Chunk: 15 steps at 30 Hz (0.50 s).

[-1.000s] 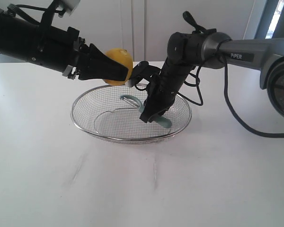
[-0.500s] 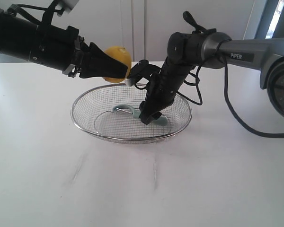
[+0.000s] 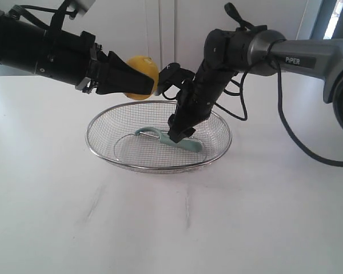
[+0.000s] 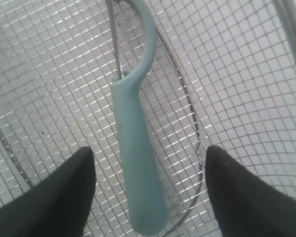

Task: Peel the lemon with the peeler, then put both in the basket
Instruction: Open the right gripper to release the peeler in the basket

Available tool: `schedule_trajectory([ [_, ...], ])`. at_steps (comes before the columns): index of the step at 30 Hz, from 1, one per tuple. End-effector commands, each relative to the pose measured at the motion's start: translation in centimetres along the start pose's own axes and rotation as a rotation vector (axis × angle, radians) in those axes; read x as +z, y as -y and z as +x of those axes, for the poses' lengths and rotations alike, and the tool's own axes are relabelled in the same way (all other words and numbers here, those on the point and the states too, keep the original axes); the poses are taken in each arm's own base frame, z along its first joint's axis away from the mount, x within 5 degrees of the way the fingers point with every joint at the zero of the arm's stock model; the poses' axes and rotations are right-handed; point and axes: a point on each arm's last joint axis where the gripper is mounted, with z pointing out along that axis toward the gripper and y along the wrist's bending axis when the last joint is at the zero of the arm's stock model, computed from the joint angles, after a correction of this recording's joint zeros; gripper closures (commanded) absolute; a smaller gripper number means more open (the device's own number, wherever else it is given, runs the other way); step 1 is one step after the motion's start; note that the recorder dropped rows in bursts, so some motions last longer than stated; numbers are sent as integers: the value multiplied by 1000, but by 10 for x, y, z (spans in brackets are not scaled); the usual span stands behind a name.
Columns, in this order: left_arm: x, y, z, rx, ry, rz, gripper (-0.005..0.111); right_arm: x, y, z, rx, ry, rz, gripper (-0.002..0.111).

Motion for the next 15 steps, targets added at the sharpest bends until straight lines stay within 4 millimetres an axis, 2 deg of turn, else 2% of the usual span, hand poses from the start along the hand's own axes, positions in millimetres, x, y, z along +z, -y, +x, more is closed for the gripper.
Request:
schedule_trajectory([
  [1,-3,6,-4,-3,21,25,107,-15,-2,-4,-13,15,6,47],
  [11,-3,6,-4,-3,21,25,107,-37,-9,-3,-21,-30,-44,48],
  [15,-3,6,-4,-3,21,25,107,-43,-11,-2,-24,-38,-54,57],
])
